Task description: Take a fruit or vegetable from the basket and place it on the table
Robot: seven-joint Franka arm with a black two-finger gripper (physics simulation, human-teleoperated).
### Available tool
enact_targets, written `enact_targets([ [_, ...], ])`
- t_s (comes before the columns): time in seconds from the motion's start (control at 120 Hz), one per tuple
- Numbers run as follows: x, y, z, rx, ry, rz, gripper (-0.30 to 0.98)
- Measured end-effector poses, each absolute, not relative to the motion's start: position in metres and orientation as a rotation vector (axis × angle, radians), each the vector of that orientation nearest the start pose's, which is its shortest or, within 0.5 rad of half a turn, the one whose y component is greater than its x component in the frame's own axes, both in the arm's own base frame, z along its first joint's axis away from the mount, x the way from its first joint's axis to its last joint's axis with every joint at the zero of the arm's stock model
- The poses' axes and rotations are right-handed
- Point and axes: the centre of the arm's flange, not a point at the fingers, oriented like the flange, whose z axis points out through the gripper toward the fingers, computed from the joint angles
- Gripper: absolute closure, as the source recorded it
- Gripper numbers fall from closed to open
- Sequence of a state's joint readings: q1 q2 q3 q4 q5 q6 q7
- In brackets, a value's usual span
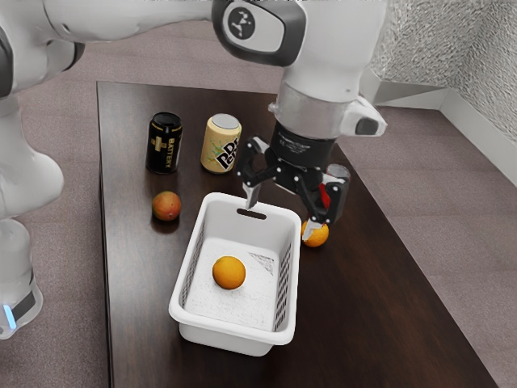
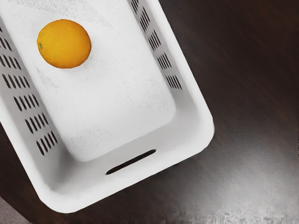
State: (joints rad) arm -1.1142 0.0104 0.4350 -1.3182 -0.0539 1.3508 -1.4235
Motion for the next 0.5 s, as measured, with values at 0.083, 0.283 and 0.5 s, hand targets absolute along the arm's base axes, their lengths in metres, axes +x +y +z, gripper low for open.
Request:
enact_targets([
  [0.083, 0.393, -0.354, 0.715, -3.022, -1.007, 0.05, 0.0],
  [0.283, 0.367, -0.368, 0.721, -3.083, -0.749, 0.039, 0.0],
  [0.5, 0.434, -0.31, 0.692, -3.081, -0.526, 0.036, 0.0],
])
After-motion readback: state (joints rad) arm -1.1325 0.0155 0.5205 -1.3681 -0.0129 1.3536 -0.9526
